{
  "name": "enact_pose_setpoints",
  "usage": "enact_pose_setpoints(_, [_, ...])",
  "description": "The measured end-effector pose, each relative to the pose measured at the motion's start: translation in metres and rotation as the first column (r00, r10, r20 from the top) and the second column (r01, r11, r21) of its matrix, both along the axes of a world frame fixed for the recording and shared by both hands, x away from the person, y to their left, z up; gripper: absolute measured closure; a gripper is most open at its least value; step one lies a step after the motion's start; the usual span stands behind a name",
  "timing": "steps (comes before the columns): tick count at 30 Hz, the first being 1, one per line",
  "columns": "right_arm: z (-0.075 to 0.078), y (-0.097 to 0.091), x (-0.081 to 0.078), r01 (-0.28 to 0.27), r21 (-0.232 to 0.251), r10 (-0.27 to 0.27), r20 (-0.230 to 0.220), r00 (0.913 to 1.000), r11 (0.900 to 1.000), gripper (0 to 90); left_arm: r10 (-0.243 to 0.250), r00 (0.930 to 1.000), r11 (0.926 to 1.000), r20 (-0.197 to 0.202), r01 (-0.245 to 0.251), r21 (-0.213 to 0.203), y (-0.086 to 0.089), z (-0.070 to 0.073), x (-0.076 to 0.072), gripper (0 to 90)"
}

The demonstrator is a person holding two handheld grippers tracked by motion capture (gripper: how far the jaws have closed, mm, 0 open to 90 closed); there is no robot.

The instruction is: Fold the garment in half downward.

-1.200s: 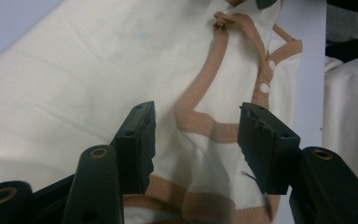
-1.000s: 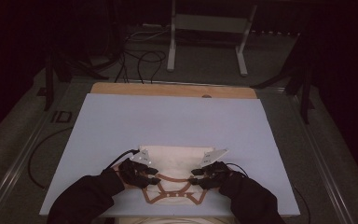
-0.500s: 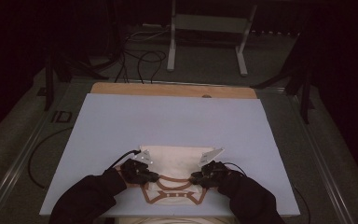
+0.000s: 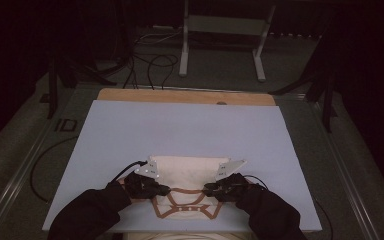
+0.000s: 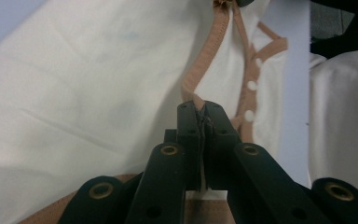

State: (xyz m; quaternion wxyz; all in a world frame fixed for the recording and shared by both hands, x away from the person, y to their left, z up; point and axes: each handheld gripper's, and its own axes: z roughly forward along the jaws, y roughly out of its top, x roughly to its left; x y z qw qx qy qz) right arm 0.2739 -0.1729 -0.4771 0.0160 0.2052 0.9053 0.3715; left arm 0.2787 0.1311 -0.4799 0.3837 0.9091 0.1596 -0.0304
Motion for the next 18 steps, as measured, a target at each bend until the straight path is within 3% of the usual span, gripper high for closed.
enact_pose_setpoints(2, [0.005, 0.000, -0.007, -0.030, -0.005, 0.030, 0.049, 0.9983, 0.9995, 74.9, -0.011, 0.9999, 0.9999, 0.001, 0.011, -0.007, 0.001, 0.001, -0.002, 87.2])
enact_pose_setpoints(3, [0.007, 0.000, -0.011, -0.023, 0.000, 0.023, 0.028, 0.9993, 0.9997, 74.8, -0.029, 0.9995, 0.9995, 0.008, 0.030, -0.014, 0.002, 0.002, -0.007, 87.0])
enact_pose_setpoints(4, [0.007, 0.000, -0.013, -0.029, -0.001, 0.029, 0.052, 0.9982, 0.9996, 74.6, -0.033, 0.9995, 0.9994, 0.003, 0.033, -0.014, 0.001, 0.002, -0.010, 87.0])
enact_pose_setpoints(11, [0.007, -0.001, -0.033, -0.057, 0.008, 0.057, 0.032, 0.9979, 0.9983, 73.9, -0.078, 0.9969, 0.9969, -0.005, 0.078, 0.004, 0.001, -0.004, -0.026, 85.5])
enact_pose_setpoints(12, [0.006, 0.000, -0.035, -0.071, 0.002, 0.070, 0.048, 0.9964, 0.9975, 73.5, -0.087, 0.9961, 0.9961, -0.009, 0.087, 0.010, 0.000, -0.006, -0.028, 84.6])
enact_pose_setpoints(13, [0.006, 0.000, -0.038, -0.067, 0.007, 0.067, 0.023, 0.9975, 0.9977, 73.1, -0.097, 0.9952, 0.9951, -0.016, 0.097, 0.015, 0.001, -0.007, -0.029, 84.4])
enact_pose_setpoints(14, [0.005, 0.001, -0.039, -0.081, -0.001, 0.081, 0.034, 0.9961, 0.9967, 72.7, -0.097, 0.9952, 0.9951, -0.016, 0.097, 0.015, 0.001, -0.007, -0.029, 82.5])
enact_pose_setpoints(15, [0.004, 0.000, -0.040, -0.090, -0.011, 0.090, 0.030, 0.9955, 0.9959, 71.5, -0.126, 0.9912, 0.9915, -0.040, 0.128, 0.025, 0.001, -0.010, -0.031, 80.3])
enact_pose_setpoints(18, [0.003, 0.000, -0.042, -0.122, 0.006, 0.122, -0.028, 0.9921, 0.9925, 64.6, -0.163, 0.9858, 0.9855, -0.040, 0.165, 0.039, 0.002, -0.013, -0.035, 70.2])
